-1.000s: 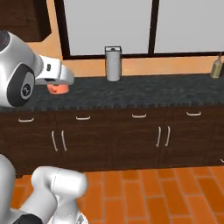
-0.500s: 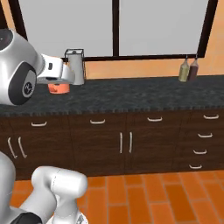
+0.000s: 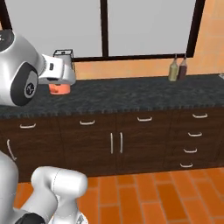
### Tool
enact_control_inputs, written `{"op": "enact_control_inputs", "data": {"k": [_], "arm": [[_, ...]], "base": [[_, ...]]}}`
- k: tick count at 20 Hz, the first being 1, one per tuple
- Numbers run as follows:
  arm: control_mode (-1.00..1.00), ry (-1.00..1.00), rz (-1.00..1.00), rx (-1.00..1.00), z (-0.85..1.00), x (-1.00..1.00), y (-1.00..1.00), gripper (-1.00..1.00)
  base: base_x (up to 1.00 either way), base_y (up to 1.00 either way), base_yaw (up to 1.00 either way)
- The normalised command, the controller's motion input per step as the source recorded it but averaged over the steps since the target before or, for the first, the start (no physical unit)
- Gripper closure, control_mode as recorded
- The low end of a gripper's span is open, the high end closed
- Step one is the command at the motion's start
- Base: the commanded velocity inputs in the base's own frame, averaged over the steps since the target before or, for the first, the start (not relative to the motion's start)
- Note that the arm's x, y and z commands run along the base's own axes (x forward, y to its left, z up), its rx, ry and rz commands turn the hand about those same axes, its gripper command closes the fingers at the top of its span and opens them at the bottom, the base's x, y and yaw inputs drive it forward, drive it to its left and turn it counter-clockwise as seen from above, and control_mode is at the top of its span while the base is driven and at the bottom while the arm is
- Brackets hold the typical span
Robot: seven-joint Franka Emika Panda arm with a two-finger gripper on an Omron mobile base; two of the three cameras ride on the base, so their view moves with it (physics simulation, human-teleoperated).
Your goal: Gather all objects into one cabinet and sort the glasses and bowls to opposite sides.
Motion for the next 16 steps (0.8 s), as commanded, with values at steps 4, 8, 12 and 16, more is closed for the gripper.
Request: {"op": "enact_control_inputs", "data": {"k": [4, 8, 12, 16], "arm": [[1.0, 0.0, 0.0, 0.0, 0.0, 0.0, 0.0, 1.0], [1.0, 0.0, 0.0, 0.0, 0.0, 0.0, 0.0, 1.0], [1.0, 0.0, 0.0, 0.0, 0.0, 0.0, 0.0, 1.0], [1.0, 0.0, 0.0, 0.0, 0.0, 0.0, 0.0, 1.0]], "base": [[1.0, 0.03, 0.0], [0.93, -0.18, 0.12], [0.26, -0.98, 0.19], [0.0, -1.0, 0.15]]}}
